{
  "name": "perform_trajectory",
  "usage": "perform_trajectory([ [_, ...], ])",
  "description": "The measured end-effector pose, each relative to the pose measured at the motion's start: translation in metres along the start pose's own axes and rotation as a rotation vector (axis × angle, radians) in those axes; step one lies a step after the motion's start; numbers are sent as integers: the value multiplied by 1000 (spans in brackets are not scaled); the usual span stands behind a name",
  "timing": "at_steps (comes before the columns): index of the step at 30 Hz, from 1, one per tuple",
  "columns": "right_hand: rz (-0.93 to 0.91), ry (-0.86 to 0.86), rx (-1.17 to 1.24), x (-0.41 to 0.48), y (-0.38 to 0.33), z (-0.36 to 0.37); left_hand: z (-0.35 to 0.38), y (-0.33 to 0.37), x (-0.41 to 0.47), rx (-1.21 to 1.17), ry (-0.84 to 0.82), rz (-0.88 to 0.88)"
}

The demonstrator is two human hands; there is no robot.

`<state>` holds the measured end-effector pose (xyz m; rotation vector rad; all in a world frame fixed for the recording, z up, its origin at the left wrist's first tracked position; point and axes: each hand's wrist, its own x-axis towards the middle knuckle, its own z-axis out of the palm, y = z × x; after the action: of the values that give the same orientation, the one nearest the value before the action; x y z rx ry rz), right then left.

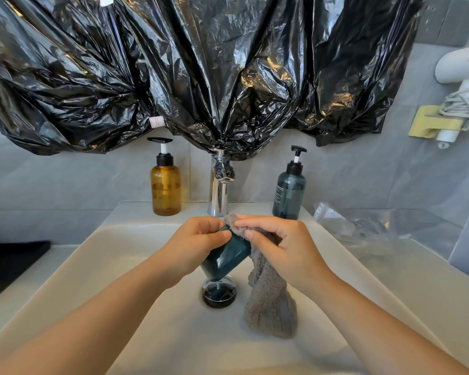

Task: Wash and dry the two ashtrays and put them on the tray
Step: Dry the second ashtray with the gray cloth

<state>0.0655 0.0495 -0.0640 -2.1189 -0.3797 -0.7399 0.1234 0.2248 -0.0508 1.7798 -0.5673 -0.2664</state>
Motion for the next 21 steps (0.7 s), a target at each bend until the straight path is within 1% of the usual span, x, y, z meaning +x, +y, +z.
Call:
perform_trajectory([
  [2, 23, -16, -11, 4, 1, 2, 0, -1, 0, 5, -10, 16],
  [7, 202, -2, 50, 7, 15, -8, -6, -2, -2, -10, -31, 59],
  [10, 234, 13, 81, 5, 17, -15, -11, 1, -2, -28, -53, 113],
  [13, 134, 73, 80, 2, 10, -18, -12, 3, -2, -37, -96, 154],
  [15, 39, 56, 63, 3, 4, -14, -11, 3, -2, -12, -125, 174],
  [17, 11, 16, 68, 5, 3, -10, -8, 4, -3, 16, -120, 187],
  [19, 80, -3, 94, 9, 6, -13, -6, 5, -4, 31, -102, 208],
  [21, 202, 2, 145, 11, 11, -18, -6, 5, -4, 23, -101, 237],
])
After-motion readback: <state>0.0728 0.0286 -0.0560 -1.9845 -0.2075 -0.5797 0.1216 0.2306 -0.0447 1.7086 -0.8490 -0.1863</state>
